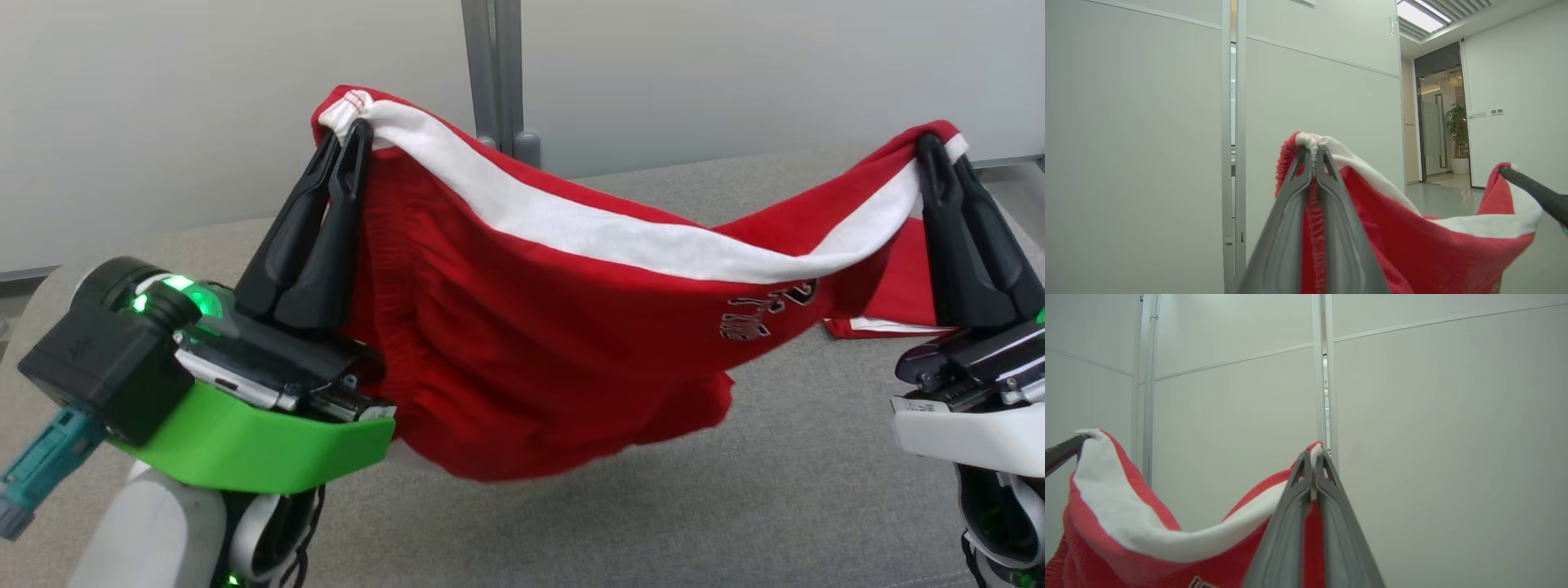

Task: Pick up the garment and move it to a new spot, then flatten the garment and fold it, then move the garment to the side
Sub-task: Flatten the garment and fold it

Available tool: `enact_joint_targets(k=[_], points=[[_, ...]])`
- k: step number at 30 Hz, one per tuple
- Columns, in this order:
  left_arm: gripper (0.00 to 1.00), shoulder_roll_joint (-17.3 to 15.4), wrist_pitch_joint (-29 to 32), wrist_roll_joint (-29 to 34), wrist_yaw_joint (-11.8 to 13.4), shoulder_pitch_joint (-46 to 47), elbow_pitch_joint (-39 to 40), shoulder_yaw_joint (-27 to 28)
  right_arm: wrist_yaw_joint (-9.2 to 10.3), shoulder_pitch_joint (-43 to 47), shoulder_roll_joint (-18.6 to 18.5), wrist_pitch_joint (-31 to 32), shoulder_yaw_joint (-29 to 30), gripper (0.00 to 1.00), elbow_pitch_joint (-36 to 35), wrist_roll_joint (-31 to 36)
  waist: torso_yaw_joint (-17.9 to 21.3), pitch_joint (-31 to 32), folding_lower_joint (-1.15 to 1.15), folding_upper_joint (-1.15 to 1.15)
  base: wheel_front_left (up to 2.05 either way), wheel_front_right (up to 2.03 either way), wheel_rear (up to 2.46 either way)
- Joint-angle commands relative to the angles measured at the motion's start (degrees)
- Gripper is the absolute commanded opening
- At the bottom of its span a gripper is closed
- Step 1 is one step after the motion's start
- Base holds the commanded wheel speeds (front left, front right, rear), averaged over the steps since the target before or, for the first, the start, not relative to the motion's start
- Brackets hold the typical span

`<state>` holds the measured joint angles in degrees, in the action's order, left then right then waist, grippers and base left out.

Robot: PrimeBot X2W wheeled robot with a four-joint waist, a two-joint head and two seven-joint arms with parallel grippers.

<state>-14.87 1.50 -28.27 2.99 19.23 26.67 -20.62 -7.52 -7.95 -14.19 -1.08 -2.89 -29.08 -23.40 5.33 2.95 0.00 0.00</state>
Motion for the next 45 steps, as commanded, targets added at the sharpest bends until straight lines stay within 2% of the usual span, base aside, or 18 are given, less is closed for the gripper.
enact_joint_targets(k=[1,4,7,10,14,15,19,23,25,30,33,38,45], points=[[0.0,-1.44,1.44,0.27,-0.13,1.62,0.5,0.54,0.07,0.53,0.1,1.42,0.71,0.0,-1.47,0.61,0.79,-0.22,0.0,0.0,0.0,0.0,0.0],[0.0,-2.58,5.15,-1.0,-0.55,3.29,-1.02,0.68,0.07,-0.49,-0.14,4.45,2.01,0.0,-2.59,2.13,1.27,-1.58,0.0,0.0,0.0,0.0,0.0],[0.0,-3.6,7.71,-1.49,-1.56,6.74,-5.29,0.42,0.07,-2.39,0.02,6.04,0.84,0.0,1.02,1.9,1.6,-4.51,0.0,0.0,0.0,0.0,0.0],[0.0,-2.84,9.04,-2.86,-3.01,11.0,-12.11,0.19,0.07,-7.45,-1.11,5.7,-1.22,0.0,7.76,2.72,2.05,-8.58,0.0,0.0,0.0,0.0,0.0],[0.0,-1.63,9.91,-3.39,-5.79,23.63,-24.71,0.38,0.07,-22.14,-0.6,2.48,-5.19,0.0,20.26,4.47,3.06,-15.04,0.0,0.0,0.0,0.0,0.0],[0.0,-1.33,9.32,-3.05,-6.06,25.92,-26.63,0.64,0.07,-24.9,-0.48,1.66,-5.5,0.0,22.17,5.31,3.3,-15.93,0.0,0.0,0.0,0.0,0.0],[0.0,0.7,3.91,-0.79,-6.29,39.82,-37.79,2.68,0.07,-41.3,4.61,-5.54,-3.93,0.0,34.44,9.02,4.77,-21.07,0.0,0.0,0.0,0.0,0.0],[0.0,2.42,-3.02,-0.31,-6.47,45.78,-44.89,4.17,0.07,-48.48,8.76,-11.58,-2.01,0.0,42.76,12.09,4.9,-24.48,0.0,0.0,0.0,0.0,0.0],[0.0,2.83,-5.89,-0.51,-7.02,45.51,-47.72,4.34,0.07,-48.72,9.87,-12.94,-2.37,0.0,45.91,12.16,4.71,-25.91,0.0,0.0,0.0,0.0,0.0],[0.0,3.6,-10.24,-1.19,-8.21,38.35,-55.19,2.63,0.07,-43.33,10.8,-14.11,-4.2,0.0,53.92,11.73,3.69,-28.82,0.0,0.0,0.0,0.0,0.0],[0.0,4.12,-12.49,-1.17,-8.74,33.92,-58.92,1.24,0.07,-39.77,11.07,-14.17,-3.6,0.0,55.12,10.48,3.33,-30.07,0.0,0.0,0.0,0.0,0.0],[0.0,5.23,-15.64,-2.39,-9.26,27.47,-60.47,1.71,0.07,-33.37,11.23,-14.15,-3.37,0.0,51.76,7.23,3.15,-30.35,0.0,0.0,0.0,0.0,0.0],[0.0,6.22,-16.7,-0.94,-9.44,19.53,-53.67,2.79,0.07,-24.87,11.2,-14.16,0.55,0.0,43.11,5.39,1.97,-26.23,0.0,0.0,0.0,0.0,0.0]])
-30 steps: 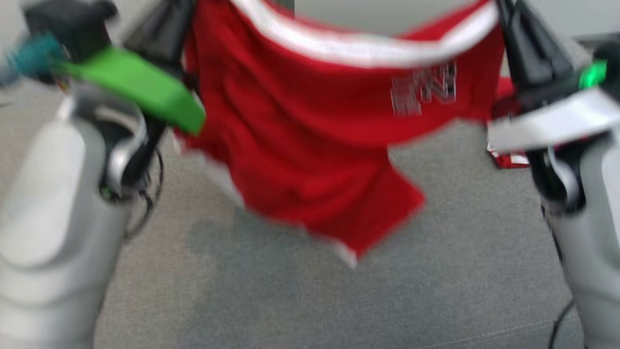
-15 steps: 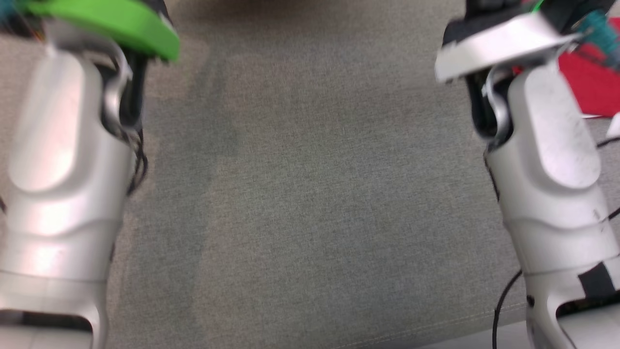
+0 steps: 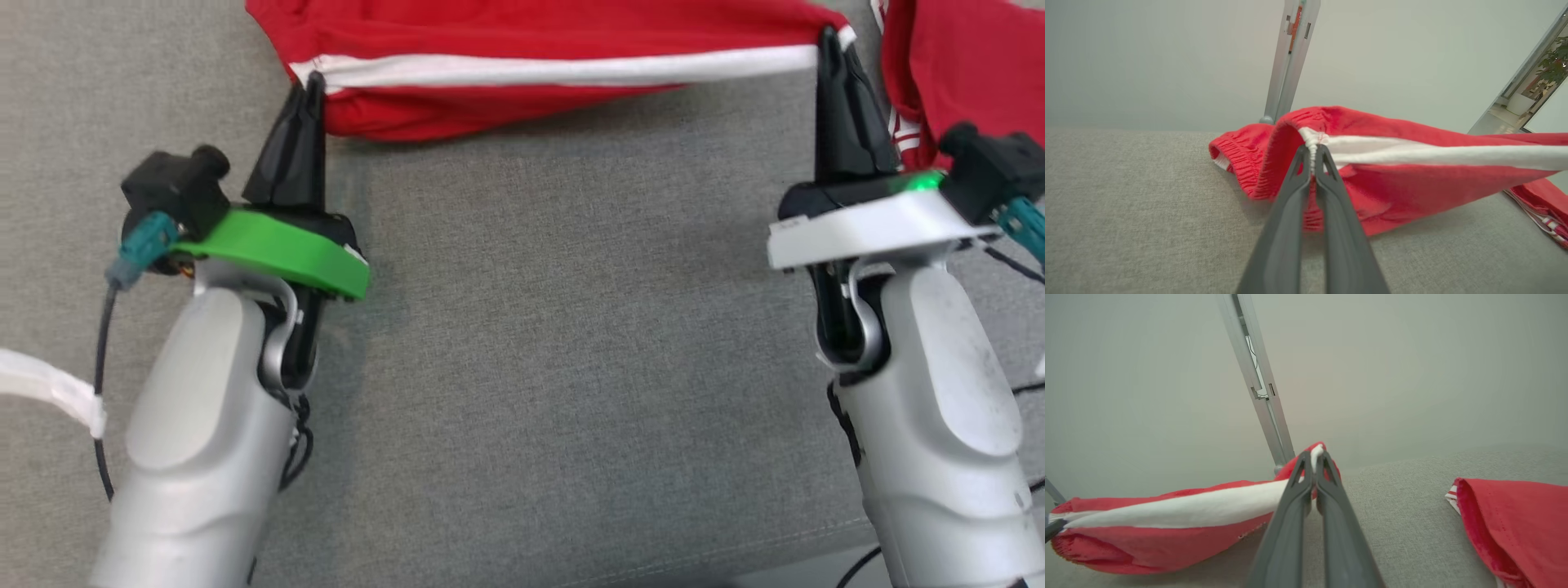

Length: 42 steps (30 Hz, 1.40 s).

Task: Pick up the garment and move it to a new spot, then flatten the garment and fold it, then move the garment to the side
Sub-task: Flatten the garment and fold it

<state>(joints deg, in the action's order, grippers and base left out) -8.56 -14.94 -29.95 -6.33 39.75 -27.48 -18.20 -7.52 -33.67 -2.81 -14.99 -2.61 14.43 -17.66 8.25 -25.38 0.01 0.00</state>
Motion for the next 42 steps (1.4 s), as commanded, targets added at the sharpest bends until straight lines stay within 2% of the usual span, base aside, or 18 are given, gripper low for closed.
enact_joint_targets(k=[1,9,14,18,23,29,33,38,42], points=[[0.0,0.02,-0.24,1.13,-0.09,-1.99,1.78,0.54,0.07,1.93,-0.19,-0.25,0.78,0.0,-1.37,-0.51,-1.2,2.97,-0.01,0.0,0.0,0.0,0.0],[0.0,2.52,-0.24,2.22,-0.29,-15.63,13.86,0.43,0.07,15.21,-0.17,-0.25,4.38,0.0,-11.31,-0.26,-2.64,12.49,-0.01,0.0,0.0,0.0,0.0],[0.0,3.03,-0.22,1.16,1.46,-26.49,22.0,-0.4,0.07,26.1,-0.19,-0.25,5.57,0.0,-19.11,-1.33,-3.15,17.62,-0.01,0.0,0.0,0.0,0.0],[0.0,2.85,1.32,0.3,3.47,-35.0,27.79,-1.54,0.07,34.84,-0.18,0.02,7.07,0.0,-23.7,2.04,-3.8,18.84,-0.01,0.0,0.0,0.0,0.0],[0.0,3.47,3.47,-1.83,5.02,-41.77,30.52,-3.07,0.07,40.43,-0.17,1.77,6.83,0.0,-25.17,0.54,-4.62,17.71,-0.01,0.0,0.0,0.0,0.0],[0.0,4.39,5.48,-4.82,5.51,-41.72,26.95,-4.43,0.07,35.85,-0.16,2.2,7.46,0.0,-19.16,1.62,-6.13,14.26,-0.01,0.0,0.0,0.0,0.0],[0.0,5.09,6.53,-8.35,6.41,-38.07,22.44,-4.5,0.08,28.47,-0.18,1.89,8.51,0.0,-11.53,0.83,-7.58,11.54,-0.01,0.0,0.0,0.0,0.0],[0.0,5.49,6.26,-12.45,8.19,-30.43,17.8,-5.22,0.08,16.4,-0.18,2.39,8.3,0.0,-1.66,3.52,-9.95,8.47,-0.01,0.0,0.0,0.0,0.0],[0.0,5.54,5.93,-15.8,12.18,-23.53,13.73,-6.87,0.08,6.45,-0.78,3.75,8.6,0.0,6.87,5.59,-11.89,6.2,-0.01,0.0,0.0,0.0,0.0]])
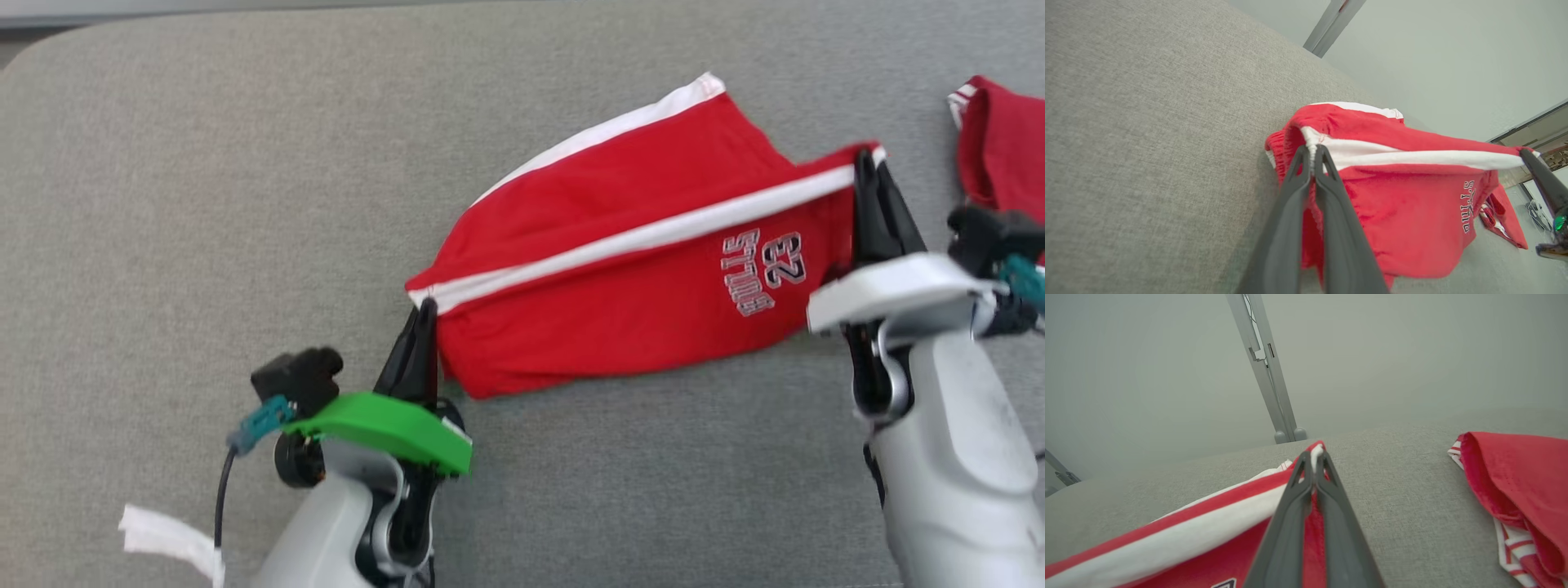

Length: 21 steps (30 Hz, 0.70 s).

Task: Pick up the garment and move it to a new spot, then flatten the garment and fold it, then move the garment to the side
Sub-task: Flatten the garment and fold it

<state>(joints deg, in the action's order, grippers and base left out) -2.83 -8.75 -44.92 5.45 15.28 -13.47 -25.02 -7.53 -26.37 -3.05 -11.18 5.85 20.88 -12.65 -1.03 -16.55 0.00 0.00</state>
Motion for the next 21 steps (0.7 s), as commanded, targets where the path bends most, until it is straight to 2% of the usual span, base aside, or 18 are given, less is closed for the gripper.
enact_joint_targets(k=[1,8,21], points=[[0.0,-0.2,0.05,-2.14,1.24,2.7,-1.43,-0.88,0.09,-3.56,-1.01,0.34,-0.07,0.0,2.94,1.29,-3.17,-3.37,0.0,0.0,0.0,0.0,0.0],[0.0,-0.18,-2.78,-9.19,5.12,11.75,-5.22,-5.8,0.09,-17.63,-3.27,0.81,-2.35,0.0,16.84,3.68,-6.08,-7.43,0.0,0.0,0.0,0.0,0.0],[0.0,-0.19,-5.99,-17.4,7.47,18.72,-8.73,-12.78,0.1,-31.35,-7.19,-1.19,-6.03,0.0,35.39,6.39,-8.42,-8.92,0.0,0.0,0.0,0.0,0.0]])
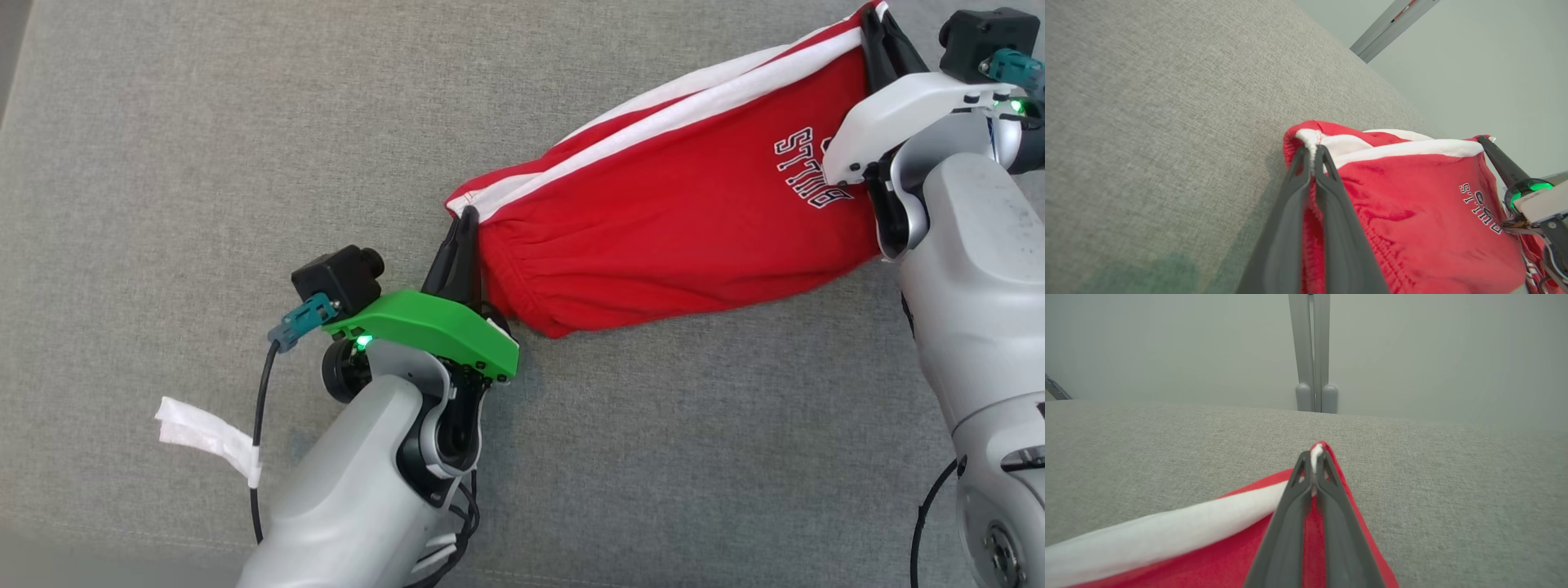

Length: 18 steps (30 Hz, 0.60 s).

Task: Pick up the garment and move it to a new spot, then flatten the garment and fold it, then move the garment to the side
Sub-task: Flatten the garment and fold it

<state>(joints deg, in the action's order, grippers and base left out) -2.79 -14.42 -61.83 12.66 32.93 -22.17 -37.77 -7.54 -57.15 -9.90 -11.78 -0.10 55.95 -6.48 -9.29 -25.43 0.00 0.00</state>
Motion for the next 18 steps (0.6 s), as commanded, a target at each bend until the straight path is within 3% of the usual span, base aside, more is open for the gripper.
enact_joint_targets(k=[1,2,3,4,6,11,18], points=[[0.16,-0.24,-0.36,-0.8,0.37,1.31,-0.09,-0.28,0.11,-1.24,-0.69,-0.54,-0.32,0.0,1.28,0.41,-0.22,0.02,0.0,0.0,0.0,0.0,0.0],[0.39,-0.23,-0.43,-1.23,0.43,1.55,-0.15,-0.48,0.11,-2.02,-0.96,-0.53,-0.67,0.0,2.38,0.52,-0.27,0.09,0.0,0.0,0.0,0.0,0.0],[0.88,-0.23,-0.55,-1.32,0.55,1.82,-0.23,-0.68,0.11,-2.73,-1.23,-0.7,-1.01,0.0,3.34,0.6,-0.3,0.16,0.0,0.0,0.0,0.0,0.0],[1.0,-0.23,-0.64,-1.39,0.64,2.0,-0.29,-0.83,0.11,-3.22,-1.22,-0.73,-1.33,0.01,4.33,0.63,-0.3,0.24,0.0,0.0,0.0,0.0,0.0],[1.0,-0.23,-0.78,-0.54,0.99,2.42,-0.25,-1.12,0.11,-4.36,-1.24,-0.61,-1.92,1.0,6.08,0.07,-0.32,0.41,0.0,0.0,0.0,0.0,0.0],[1.0,-0.45,-0.74,4.62,0.89,0.93,1.56,0.22,0.11,-6.25,-1.59,-1.25,-5.12,1.0,8.55,-1.92,-0.49,1.44,0.0,0.0,0.0,0.0,0.0],[1.0,-3.38,-0.75,14.37,0.02,-5.42,5.96,3.92,0.11,-6.37,-4.05,0.61,-12.53,1.0,9.39,-6.34,-0.22,3.84,0.0,0.0,0.0,0.0,0.0]])
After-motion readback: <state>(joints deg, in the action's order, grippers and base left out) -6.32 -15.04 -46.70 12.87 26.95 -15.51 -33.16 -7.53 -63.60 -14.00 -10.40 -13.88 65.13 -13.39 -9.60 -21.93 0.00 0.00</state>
